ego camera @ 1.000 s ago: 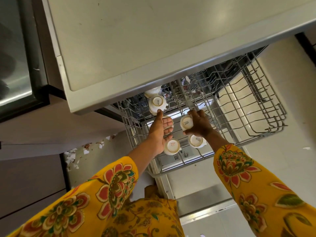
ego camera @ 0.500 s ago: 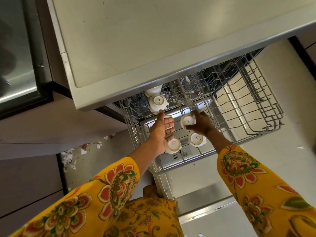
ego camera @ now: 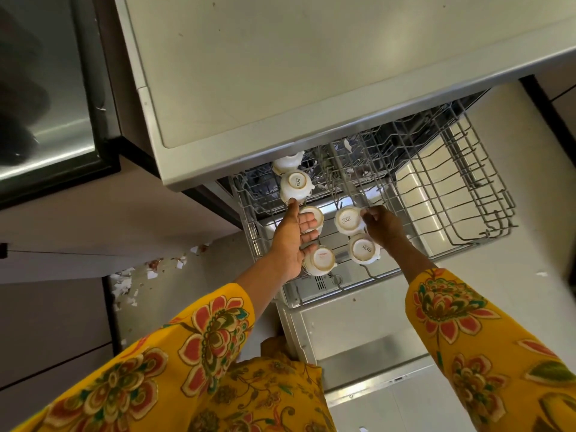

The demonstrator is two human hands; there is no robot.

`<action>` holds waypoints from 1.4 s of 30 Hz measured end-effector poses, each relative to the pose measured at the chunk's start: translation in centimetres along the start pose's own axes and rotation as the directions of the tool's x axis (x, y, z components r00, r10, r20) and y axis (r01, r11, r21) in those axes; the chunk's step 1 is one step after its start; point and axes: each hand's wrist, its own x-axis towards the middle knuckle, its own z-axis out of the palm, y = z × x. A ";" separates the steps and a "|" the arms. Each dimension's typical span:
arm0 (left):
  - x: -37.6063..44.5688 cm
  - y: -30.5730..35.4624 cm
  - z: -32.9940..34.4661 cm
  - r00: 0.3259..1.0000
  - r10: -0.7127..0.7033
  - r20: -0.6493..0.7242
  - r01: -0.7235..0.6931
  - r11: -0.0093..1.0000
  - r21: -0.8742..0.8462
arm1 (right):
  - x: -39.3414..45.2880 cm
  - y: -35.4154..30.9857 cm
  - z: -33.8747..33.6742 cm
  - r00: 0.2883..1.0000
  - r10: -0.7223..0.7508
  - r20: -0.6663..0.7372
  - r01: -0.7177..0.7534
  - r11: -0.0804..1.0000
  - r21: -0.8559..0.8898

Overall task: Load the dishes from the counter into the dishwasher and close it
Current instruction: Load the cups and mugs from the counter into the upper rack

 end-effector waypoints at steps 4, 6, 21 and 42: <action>-0.7 0.1 -0.2 1.000 0.012 0.021 -0.012 1.000 -0.004 | -1.7 0.0 -0.3 0.991 0.033 -0.126 -0.035 0.999 -0.012; -1.3 0.2 -0.3 0.999 0.024 0.030 -0.024 1.000 -0.009 | -3.0 -0.5 -0.4 0.983 0.024 -0.182 -0.026 1.000 -0.006; -7.2 3.1 -8.8 0.976 0.218 -0.003 -0.217 0.971 -0.096 | -15.1 -14.6 4.5 0.985 -0.167 -0.043 0.172 0.949 0.264; -17.9 11.6 -27.3 0.758 0.623 -0.192 -0.652 0.720 -0.239 | -27.8 -37.2 9.9 0.857 -0.512 -0.062 0.441 0.664 0.604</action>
